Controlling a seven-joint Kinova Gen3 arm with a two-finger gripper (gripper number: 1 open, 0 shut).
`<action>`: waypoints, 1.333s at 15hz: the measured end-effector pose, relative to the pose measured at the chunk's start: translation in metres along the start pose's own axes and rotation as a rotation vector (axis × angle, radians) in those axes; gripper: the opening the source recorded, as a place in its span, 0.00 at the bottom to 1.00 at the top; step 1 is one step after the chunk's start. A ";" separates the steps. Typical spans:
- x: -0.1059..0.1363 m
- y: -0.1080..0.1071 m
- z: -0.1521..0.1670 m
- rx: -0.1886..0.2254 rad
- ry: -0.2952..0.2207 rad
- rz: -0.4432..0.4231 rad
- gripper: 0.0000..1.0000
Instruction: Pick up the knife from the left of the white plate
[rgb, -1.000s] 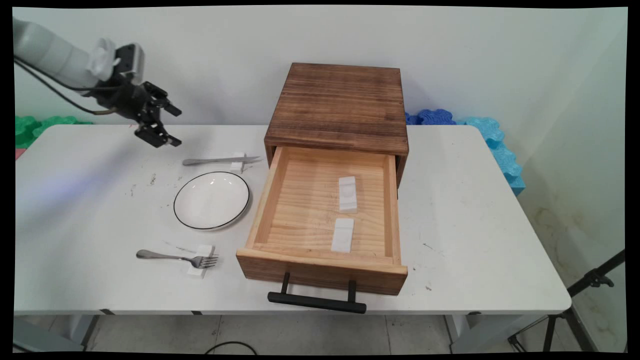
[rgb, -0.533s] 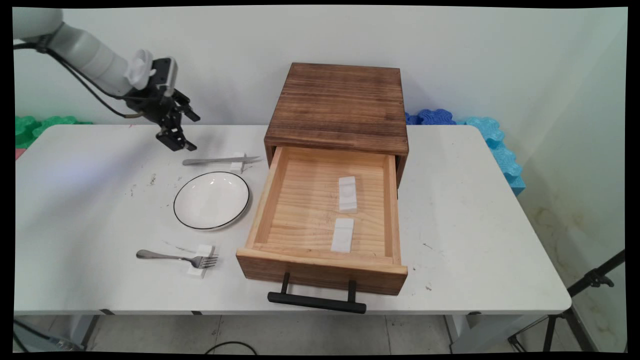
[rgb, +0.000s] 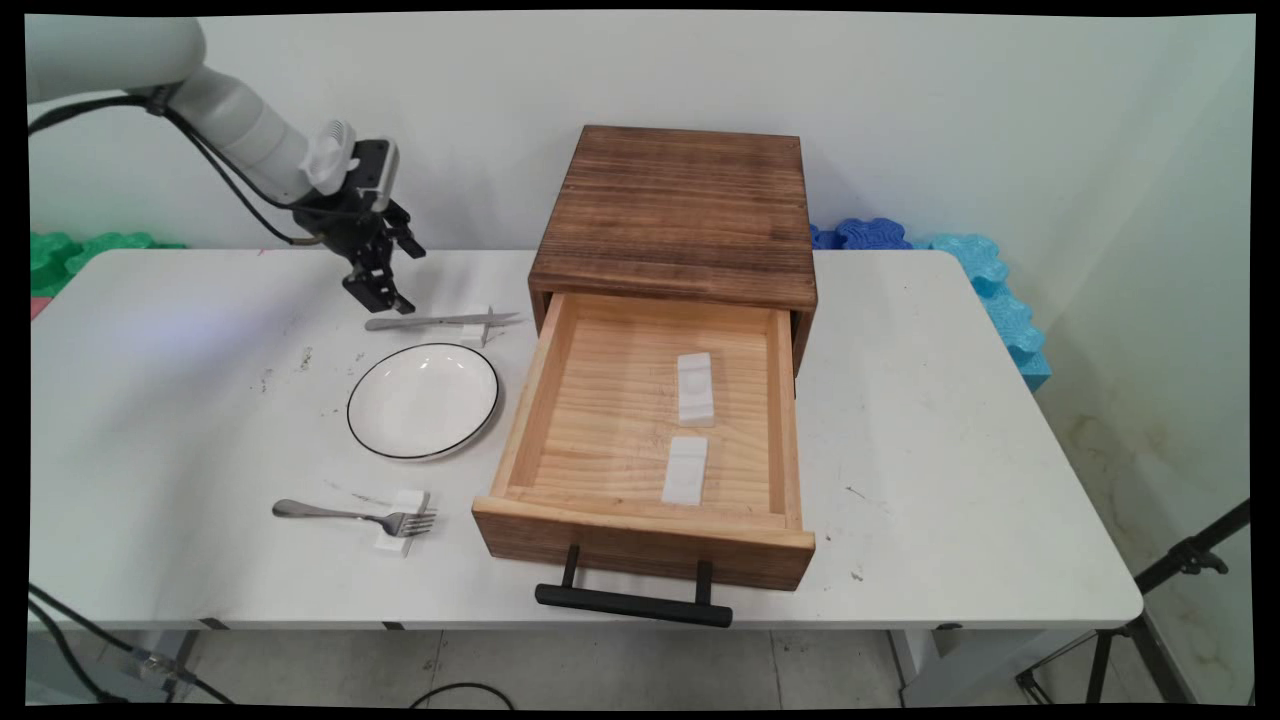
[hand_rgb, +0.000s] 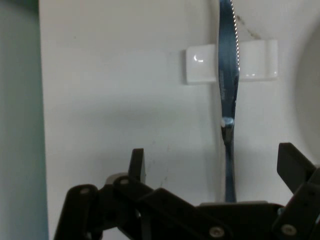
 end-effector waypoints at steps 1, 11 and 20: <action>0.002 -0.002 0.004 -0.008 -0.005 0.002 1.00; 0.011 -0.013 0.037 -0.063 -0.038 0.017 1.00; 0.016 -0.016 0.053 -0.091 -0.048 0.014 1.00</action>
